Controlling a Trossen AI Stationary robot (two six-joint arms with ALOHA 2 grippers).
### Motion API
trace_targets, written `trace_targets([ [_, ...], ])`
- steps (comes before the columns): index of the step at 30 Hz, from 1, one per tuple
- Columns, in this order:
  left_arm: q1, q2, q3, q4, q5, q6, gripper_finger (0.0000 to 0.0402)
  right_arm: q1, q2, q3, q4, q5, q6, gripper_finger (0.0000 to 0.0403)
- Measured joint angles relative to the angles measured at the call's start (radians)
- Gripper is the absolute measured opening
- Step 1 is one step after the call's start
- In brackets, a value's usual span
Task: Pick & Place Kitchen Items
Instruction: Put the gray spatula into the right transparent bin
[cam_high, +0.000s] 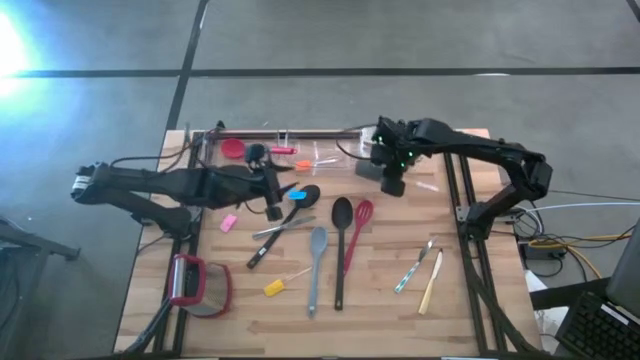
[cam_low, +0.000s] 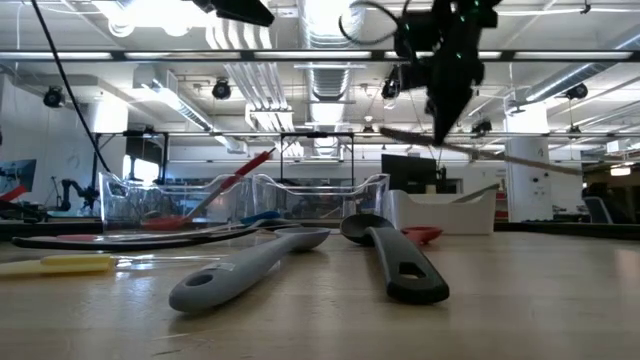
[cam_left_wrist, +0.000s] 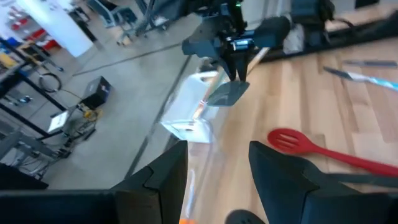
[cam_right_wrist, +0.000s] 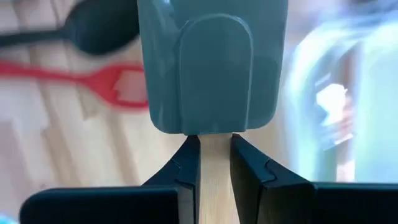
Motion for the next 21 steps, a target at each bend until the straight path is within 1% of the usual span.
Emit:
trace_targets([
  [3,0.014,-0.039,0.001,-0.002,-0.001,0.001,0.0177,0.010,0.054,0.151,-0.042,0.071,-0.043,0.0044],
  [5,0.017,-0.059,0.001,-0.003,-0.001,0.007,0.0177,0.009,0.110,0.257,-0.084,0.099,-0.064,0.0044],
  [9,0.017,-0.097,0.001,-0.003,0.000,0.024,0.0177,-0.007,0.249,0.475,-0.190,0.131,-0.106,0.0044],
  [13,0.017,-0.133,0.007,-0.004,0.002,0.032,0.0177,-0.028,0.415,0.691,-0.318,0.158,-0.145,0.0044],
  [19,0.017,-0.190,0.017,-0.003,0.002,0.049,0.0177,-0.050,0.644,0.965,-0.401,0.180,-0.234,0.0044],
  [21,0.017,-0.204,0.017,-0.004,0.002,0.056,0.0177,-0.055,0.711,1.035,-0.412,0.182,-0.269,0.0044],
])
